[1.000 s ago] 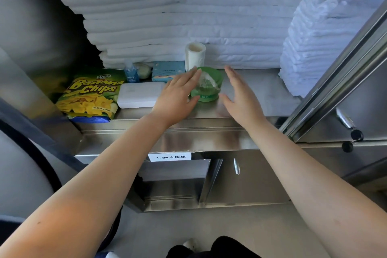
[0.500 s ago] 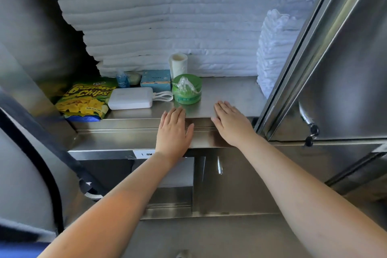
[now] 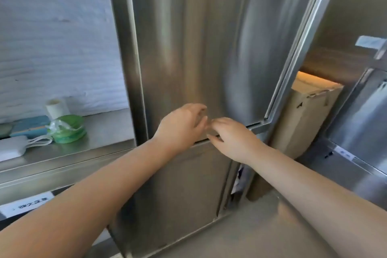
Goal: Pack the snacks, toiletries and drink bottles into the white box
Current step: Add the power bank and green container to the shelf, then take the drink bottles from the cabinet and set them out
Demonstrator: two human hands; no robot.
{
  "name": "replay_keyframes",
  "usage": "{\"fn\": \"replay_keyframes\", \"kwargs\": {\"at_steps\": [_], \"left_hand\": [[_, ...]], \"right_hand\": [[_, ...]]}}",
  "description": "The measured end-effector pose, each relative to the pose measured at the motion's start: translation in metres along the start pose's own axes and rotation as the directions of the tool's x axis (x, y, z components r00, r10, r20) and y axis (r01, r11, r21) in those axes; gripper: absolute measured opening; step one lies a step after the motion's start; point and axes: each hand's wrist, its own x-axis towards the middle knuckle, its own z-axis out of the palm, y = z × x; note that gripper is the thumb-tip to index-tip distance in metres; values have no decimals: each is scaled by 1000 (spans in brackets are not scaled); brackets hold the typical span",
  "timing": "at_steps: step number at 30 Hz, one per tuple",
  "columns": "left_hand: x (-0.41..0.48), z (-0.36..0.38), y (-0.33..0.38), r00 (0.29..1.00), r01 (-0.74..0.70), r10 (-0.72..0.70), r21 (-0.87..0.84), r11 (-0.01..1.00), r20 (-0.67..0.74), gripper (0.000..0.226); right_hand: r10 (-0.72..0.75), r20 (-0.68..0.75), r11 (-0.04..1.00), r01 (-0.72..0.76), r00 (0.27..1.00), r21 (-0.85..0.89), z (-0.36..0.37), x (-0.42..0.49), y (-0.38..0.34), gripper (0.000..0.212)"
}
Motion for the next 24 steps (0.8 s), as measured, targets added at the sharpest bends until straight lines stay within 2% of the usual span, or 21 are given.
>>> {"fn": "replay_keyframes", "kwargs": {"at_steps": [4,7,10,15,24], "left_hand": [[63,25,103,971,-239,239,-16,971,-4,46],[105,48,172,930,-366,368,-51,929,18,54],[138,77,245,870,-485,492,-116,867,44,59],[169,143,358,773,-598,631,-253,761,68,59],[221,287,526,590,-714,800,-393,579,108,61]], "right_hand": [[171,-199,979,-190,965,-78,-87,-60,73,14],[281,-325,931,-339,903,-134,-141,-112,121,33],[395,-429,851,-500,812,-162,-188,-170,167,33],[566,-515,673,-722,644,-164,-238,-269,239,36],[744,-553,347,-924,375,-160,-279,-408,361,37]]}}
